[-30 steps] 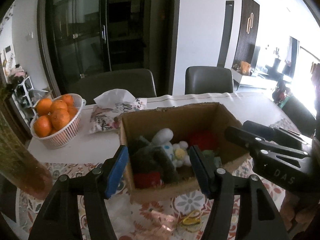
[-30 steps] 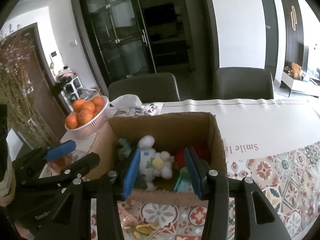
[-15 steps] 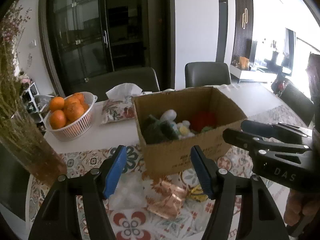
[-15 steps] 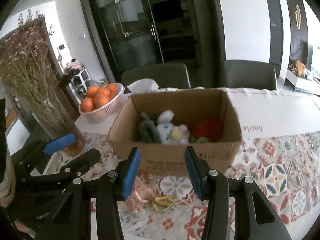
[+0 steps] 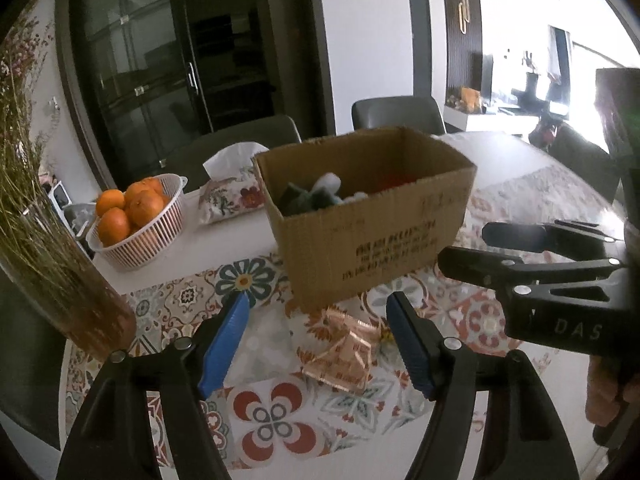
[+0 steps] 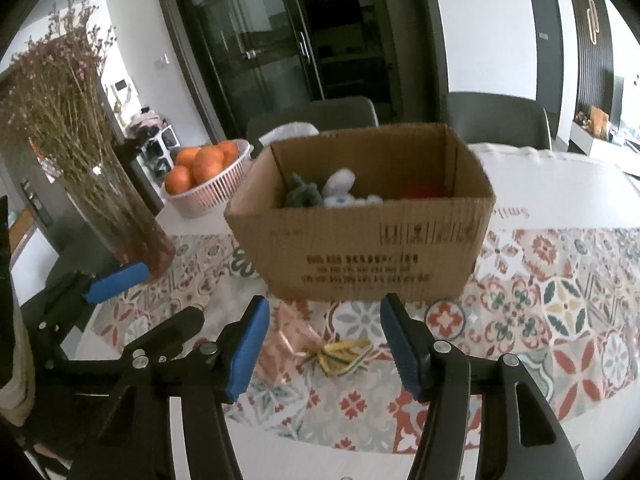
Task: Organize soft objects
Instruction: 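Withdraw both tools toward the biscuit packet and yellow strap, then grasp the Fortune Biscuits packet with the left tool while the right tool grasps the yellow strap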
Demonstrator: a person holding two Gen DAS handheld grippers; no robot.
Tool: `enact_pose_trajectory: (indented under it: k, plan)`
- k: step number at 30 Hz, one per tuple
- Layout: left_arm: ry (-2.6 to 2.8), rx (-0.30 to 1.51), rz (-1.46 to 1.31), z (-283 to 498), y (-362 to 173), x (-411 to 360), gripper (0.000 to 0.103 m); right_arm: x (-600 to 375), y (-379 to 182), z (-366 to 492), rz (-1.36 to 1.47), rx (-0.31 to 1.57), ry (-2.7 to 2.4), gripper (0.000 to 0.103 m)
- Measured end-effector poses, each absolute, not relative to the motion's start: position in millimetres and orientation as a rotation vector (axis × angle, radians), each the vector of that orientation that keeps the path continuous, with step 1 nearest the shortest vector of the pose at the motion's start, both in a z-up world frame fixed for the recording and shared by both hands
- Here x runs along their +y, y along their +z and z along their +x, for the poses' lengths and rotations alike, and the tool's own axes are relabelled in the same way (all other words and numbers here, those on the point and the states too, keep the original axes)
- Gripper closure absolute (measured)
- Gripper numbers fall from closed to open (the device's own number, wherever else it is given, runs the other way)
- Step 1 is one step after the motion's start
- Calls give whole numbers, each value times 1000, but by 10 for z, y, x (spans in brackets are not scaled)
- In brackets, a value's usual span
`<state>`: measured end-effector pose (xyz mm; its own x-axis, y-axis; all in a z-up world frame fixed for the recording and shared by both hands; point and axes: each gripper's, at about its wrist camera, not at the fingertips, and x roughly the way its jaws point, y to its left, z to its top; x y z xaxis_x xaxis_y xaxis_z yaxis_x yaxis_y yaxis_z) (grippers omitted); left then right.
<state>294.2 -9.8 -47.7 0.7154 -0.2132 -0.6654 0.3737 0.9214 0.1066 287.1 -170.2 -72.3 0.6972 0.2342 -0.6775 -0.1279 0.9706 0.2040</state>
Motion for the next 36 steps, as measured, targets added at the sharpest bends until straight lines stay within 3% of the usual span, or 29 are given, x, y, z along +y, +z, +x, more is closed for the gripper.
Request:
enact_pose_trajectory:
  k: [21, 36]
  plan:
    - [-495, 861, 377, 3062, -1392, -197, 28, -1587, -1545, 3035, 110, 979, 204, 44]
    - [-484, 899, 395, 3349, -1700, -272, 28, -1551, -1883, 3316, 130, 1068, 223, 44]
